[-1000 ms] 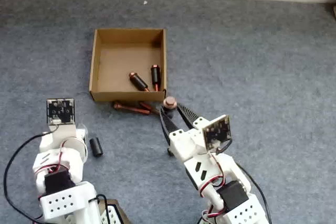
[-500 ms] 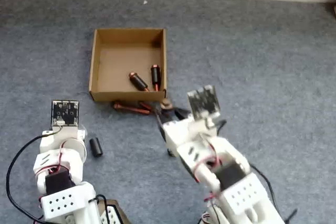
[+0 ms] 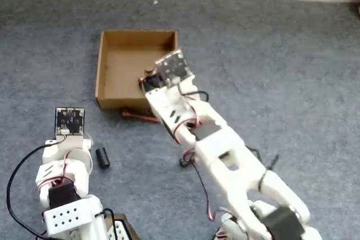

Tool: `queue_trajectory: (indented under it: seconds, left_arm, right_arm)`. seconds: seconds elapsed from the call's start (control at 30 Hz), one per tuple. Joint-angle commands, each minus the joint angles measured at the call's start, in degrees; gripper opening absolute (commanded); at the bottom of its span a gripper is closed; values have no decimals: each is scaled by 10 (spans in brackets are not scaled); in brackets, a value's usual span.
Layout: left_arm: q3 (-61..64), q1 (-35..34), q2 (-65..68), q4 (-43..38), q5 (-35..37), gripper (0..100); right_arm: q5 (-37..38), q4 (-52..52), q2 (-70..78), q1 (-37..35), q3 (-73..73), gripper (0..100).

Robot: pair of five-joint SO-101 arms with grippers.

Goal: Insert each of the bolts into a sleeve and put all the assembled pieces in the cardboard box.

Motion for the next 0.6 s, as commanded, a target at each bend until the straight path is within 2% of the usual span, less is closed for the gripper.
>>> queue_trajectory:
  seconds: [0.0, 0.13, 0.3, 0.57]
  left_arm:
    - [15, -2, -6, -11, -6, 168]
    - [15, -2, -6, -11, -6, 168]
    - [15, -2, -6, -11, -6, 168]
    - [15, -2, -6, -11, -6, 168]
  right_arm:
    - [32, -126, 47, -5, -43, 4]
    - [43, -237, 110, -2, -43, 4]
    - [41, -311, 187, 20, -45, 4]
    - [40, -327, 235, 35, -45, 22]
